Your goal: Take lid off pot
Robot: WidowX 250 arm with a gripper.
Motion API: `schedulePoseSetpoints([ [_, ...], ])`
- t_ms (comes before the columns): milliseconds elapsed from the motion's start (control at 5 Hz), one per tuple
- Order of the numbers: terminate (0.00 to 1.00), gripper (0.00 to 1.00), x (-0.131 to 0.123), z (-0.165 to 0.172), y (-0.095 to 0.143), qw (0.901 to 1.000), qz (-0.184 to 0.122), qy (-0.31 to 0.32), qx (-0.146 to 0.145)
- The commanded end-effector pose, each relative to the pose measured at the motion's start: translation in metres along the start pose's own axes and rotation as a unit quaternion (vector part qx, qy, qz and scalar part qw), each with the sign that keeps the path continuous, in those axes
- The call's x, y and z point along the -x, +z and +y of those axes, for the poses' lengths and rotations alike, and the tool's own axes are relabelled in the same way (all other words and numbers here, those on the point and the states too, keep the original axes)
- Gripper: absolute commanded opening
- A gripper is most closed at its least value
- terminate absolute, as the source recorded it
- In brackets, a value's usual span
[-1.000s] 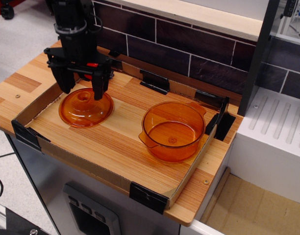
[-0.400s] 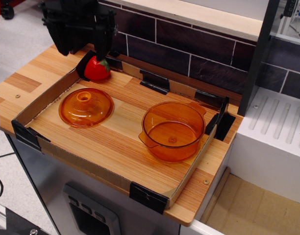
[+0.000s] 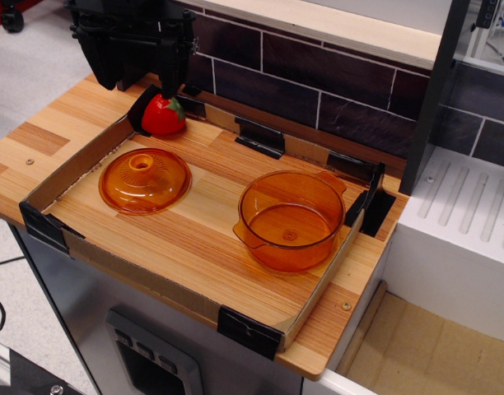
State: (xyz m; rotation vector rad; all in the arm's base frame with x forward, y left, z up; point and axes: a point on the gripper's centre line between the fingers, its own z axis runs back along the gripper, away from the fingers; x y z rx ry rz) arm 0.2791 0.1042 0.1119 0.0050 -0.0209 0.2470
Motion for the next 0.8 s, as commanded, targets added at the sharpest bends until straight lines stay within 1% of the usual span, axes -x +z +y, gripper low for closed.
schedulePoseSetpoints([
  [0,0.00,1.00,-0.0052,0.0014,0.0202,0.9995,-0.032,0.002,-0.005],
  [400,0.00,1.00,-0.0052,0.0014,0.0202,0.9995,-0.032,0.002,-0.005],
  [600,1.00,1.00,-0.0052,0.0014,0.0202,0.9995,-0.032,0.002,-0.005],
])
